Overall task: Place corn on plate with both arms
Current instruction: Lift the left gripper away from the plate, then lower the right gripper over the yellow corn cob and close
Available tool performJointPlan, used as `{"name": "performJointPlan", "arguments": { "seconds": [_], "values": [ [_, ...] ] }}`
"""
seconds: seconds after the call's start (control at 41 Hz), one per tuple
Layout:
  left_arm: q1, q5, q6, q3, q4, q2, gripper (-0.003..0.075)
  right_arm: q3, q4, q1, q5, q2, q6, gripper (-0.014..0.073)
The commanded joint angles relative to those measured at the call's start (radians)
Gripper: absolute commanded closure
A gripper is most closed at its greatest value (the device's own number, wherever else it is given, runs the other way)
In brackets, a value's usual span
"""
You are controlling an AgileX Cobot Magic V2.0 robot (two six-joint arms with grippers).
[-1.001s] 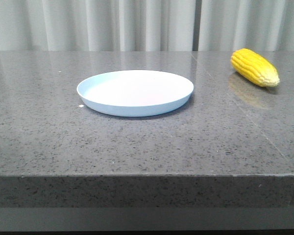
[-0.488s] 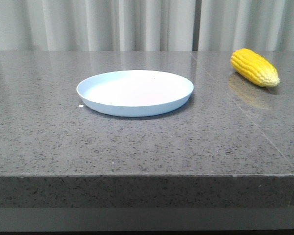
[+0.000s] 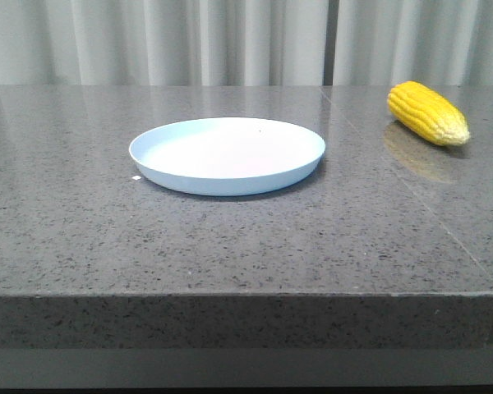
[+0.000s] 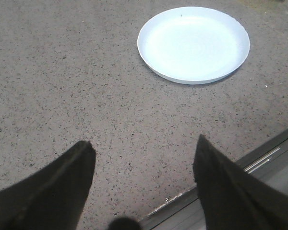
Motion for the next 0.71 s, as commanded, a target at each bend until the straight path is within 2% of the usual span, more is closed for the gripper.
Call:
{"name": "performJointPlan", "arguments": {
  "seconds": [0.0,0.147,0.342,0.684],
  "values": [
    [-0.004,-0.063,-0.009,-0.024,-0.005,0.003,0.0279,-0.086,-0.013,0.026,-0.023,0.062,-0.017,0.0022],
    [-0.004,-0.063,-0.009,-0.024,-0.005,0.003,0.0279,-0.2,-0.005,0.048,0.06,0.194,-0.018,-0.0069],
    [-0.004,-0.063,-0.009,-0.024,-0.005,0.003,0.0279,-0.376,0.016,0.048,0.141,0.383,-0.018,-0.0062],
    [-0.004,-0.063,-0.009,-0.024,-0.005,0.003,0.0279,-0.654,0.043,0.048,0.178,0.673,-0.022,-0.0062]
  ]
}}
